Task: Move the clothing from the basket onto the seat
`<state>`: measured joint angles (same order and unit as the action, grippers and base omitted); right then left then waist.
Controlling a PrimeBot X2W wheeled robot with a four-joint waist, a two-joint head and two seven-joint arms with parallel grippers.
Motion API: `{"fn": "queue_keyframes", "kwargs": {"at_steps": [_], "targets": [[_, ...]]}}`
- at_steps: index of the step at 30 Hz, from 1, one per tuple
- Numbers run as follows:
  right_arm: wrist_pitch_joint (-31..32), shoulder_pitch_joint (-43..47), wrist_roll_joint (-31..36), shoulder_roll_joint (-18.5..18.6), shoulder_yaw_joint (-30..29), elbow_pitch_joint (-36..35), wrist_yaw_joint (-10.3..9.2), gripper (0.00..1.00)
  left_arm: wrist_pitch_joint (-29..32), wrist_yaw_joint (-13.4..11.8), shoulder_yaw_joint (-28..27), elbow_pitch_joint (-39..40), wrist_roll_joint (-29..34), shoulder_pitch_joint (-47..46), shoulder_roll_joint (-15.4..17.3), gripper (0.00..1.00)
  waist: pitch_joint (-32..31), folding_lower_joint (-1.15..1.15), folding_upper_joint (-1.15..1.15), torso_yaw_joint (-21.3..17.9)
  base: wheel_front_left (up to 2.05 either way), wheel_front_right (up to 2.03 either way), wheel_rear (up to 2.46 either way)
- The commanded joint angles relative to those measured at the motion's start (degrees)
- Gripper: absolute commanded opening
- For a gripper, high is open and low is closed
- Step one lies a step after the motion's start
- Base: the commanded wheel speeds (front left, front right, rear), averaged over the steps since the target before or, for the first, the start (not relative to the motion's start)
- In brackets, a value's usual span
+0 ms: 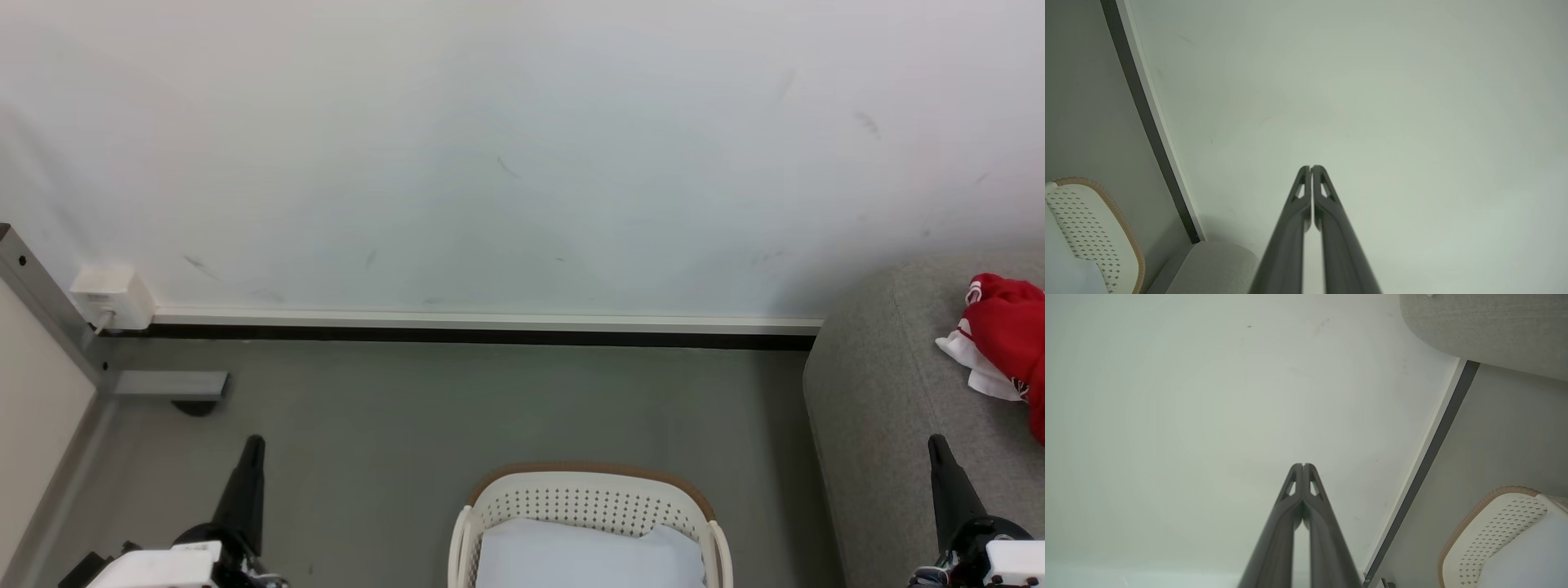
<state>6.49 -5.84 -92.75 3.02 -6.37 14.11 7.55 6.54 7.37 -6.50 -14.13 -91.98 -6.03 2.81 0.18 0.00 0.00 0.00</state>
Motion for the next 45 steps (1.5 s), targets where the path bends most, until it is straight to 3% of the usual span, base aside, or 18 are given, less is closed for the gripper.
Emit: {"fn": "queue_keyframes", "kwargs": {"at_steps": [1,45], "targets": [[0.07,-0.63,0.42,-0.06,-0.26,-0.22,-0.12,0.0,0.21,0.26,-0.13,0.16,-0.78,-0.4,0.12,0.0,0.0,0.0,0.0,0.0,0.0,0.0,0.0],[0.2,-0.65,0.52,-0.1,-0.35,-0.21,-0.12,0.0,0.2,0.26,-0.12,0.16,-0.79,-0.39,0.12,0.0,0.0,0.0,0.0,0.0,0.0,0.0,0.0]]}}
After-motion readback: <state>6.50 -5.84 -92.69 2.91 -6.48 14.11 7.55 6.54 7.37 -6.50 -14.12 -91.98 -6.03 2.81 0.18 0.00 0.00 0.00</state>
